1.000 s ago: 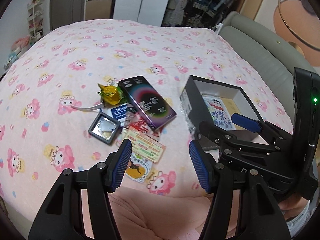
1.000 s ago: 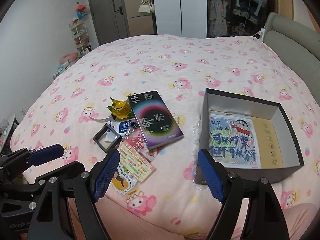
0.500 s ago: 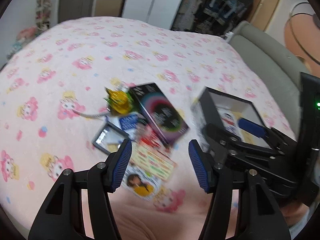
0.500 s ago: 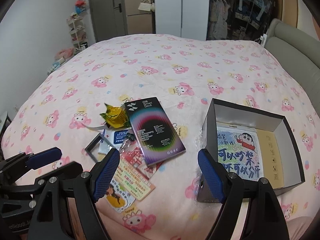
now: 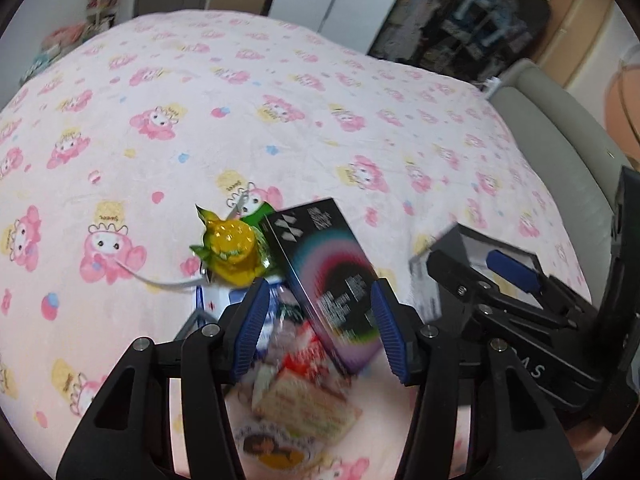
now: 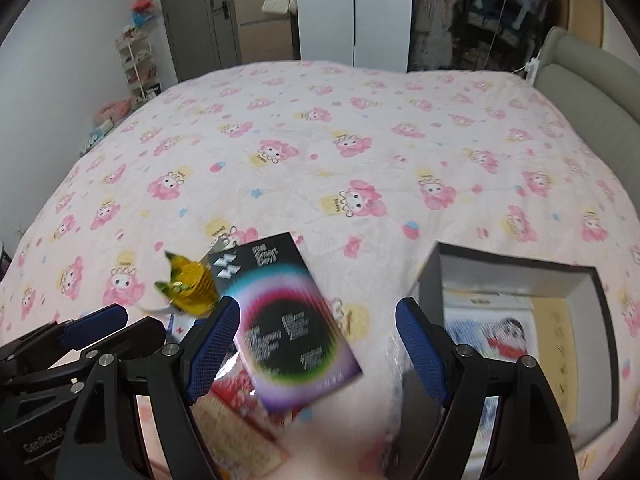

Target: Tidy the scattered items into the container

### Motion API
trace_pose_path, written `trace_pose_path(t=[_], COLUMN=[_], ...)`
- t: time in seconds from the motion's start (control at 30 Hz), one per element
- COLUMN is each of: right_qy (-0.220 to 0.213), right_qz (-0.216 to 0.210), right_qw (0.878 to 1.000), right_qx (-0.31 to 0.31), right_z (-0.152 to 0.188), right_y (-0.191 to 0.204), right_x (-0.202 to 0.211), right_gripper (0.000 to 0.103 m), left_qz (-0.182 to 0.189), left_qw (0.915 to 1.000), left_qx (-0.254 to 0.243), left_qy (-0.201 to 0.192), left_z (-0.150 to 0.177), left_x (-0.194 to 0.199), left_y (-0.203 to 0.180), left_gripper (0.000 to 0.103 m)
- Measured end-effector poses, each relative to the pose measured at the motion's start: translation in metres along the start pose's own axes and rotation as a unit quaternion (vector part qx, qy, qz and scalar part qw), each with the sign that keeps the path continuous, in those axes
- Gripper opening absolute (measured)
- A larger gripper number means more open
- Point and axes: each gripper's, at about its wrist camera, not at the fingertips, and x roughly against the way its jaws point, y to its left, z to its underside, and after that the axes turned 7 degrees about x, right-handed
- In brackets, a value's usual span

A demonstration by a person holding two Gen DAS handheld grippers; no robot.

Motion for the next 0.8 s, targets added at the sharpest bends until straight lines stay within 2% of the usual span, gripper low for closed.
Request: trace_pose_path(t=[0.1,0.13,0.2,0.23,0.43,0.53,0.63,0.73,0.8], right_qy=[0.025,0.037,0.055,0.065,0.102,0.107,0.103,0.085,0.084], right_qz=[0.014,0.023,0.017,0.017,-0.001,0.003,0.012,0.050,0.049], right_qw=[1.000,0.999,0.998,0.998,0.995,0.994,0.995,0.995,0.995], right_qx=[-0.004,-0.007,-0.006,-0.007,-0.007,-0.003,-0.008,-0.017,-0.037], right_z=[-0.005,-0.004,0.003,0.007,0.026,0.029,0.030,0.023,0.018], right_y=[-0.001,-0.002,0.001,0.003,0.006,0.010,0.008,0.003,-0.004], right_x=[-0.029,-0.039,-0.057,-0.064,-0.096,-0.106,-0.113,-0.118,-0.123], right_gripper=[0.079,0.079,0.079,0.075,0.075,0.075,0.075,0.075,0.075], left_qz=[-0.076,-0.080,-0.070,-0.068,-0.035,-0.033,-0.024,-0.034,-0.029], left_qw=[0.9965,0.9959,0.9966,0.9967,0.9970,0.9966,0.9960,0.9956,0.9956], left_qx=[0.027,0.033,0.043,0.044,0.053,0.053,0.058,0.061,0.062], left_qy=[-0.025,-0.024,-0.008,0.002,0.044,0.053,0.064,0.063,0.064], left_z=[-0.003,-0.001,0.004,0.006,0.015,0.018,0.019,0.020,0.021], left_x=[-0.022,-0.030,-0.047,-0.054,-0.078,-0.084,-0.092,-0.097,-0.097], left_y=[0.003,0.004,0.007,0.009,0.028,0.028,0.028,0.028,0.029], left_gripper=[0.052,0.052,0.038,0.037,0.037,0.037,0.037,0.037,0.037])
